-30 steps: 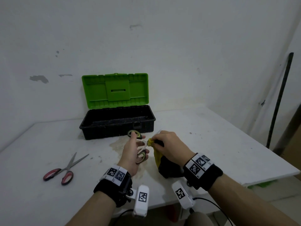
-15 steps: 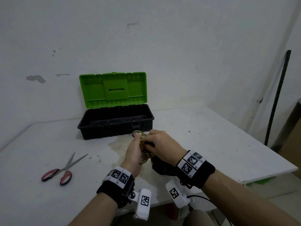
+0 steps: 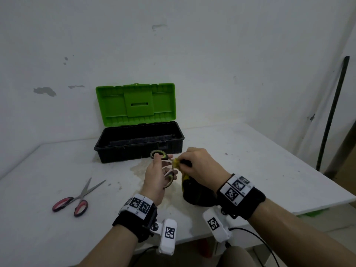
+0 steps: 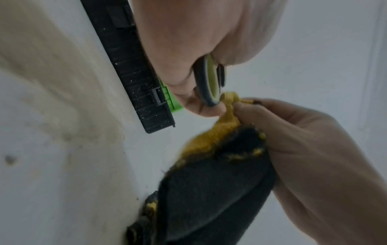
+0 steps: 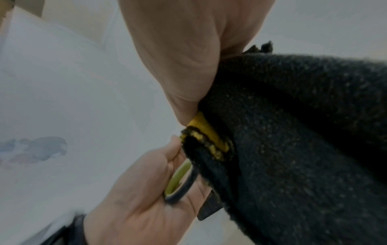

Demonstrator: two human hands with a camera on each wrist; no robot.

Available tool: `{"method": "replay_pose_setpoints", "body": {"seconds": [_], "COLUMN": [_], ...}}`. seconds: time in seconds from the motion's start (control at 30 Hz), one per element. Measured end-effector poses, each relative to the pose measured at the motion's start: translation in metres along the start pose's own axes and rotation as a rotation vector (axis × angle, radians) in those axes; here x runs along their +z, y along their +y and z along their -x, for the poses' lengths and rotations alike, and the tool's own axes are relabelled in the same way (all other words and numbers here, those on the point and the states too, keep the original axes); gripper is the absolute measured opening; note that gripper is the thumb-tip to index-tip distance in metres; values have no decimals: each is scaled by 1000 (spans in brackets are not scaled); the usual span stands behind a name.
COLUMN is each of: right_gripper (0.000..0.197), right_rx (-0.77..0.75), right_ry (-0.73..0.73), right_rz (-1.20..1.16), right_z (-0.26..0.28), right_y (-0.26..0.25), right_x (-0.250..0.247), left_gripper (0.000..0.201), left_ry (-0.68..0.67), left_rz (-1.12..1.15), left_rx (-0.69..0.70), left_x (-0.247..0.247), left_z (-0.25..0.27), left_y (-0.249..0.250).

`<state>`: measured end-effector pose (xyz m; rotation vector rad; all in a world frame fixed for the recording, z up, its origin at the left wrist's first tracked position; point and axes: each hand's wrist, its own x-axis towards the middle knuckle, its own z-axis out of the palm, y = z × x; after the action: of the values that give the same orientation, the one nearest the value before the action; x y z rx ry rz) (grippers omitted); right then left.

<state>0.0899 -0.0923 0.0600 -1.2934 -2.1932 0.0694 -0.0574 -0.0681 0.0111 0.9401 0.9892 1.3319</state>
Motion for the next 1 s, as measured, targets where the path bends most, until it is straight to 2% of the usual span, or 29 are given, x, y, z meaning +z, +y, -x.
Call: {"method": "replay_pose_setpoints", "body": {"seconds": [0.13,0.47,0.63,0.8,0.87,1.0], "right_gripper": [16,15,17,16,17,16], "right_rx": [41,-73,7,-77,-39,6], "right_ry": [42,-107,-86,-133,-113,15], "right_rz": [-13,-30,42,21,49,33], "right_z": [0,5,1,6,5,2], "right_y": [-1,-14,-3,-12,-7,6], "right_x": [-1,8,3,11,11,9], "left_gripper": [50,46,45,46,46,44], "left_ry": [-21,-17,6,0,5,38], "left_rz": [-24,-130,-125,-117,-101,-45], "left_rx": [-13,43,64,65,65,58], "left_x": [2,0,0,3,2,0], "left_z": [0,0,-2,-2,-2,-3], "left_y": [-2,-11,-14,-15,-17,-16]}}
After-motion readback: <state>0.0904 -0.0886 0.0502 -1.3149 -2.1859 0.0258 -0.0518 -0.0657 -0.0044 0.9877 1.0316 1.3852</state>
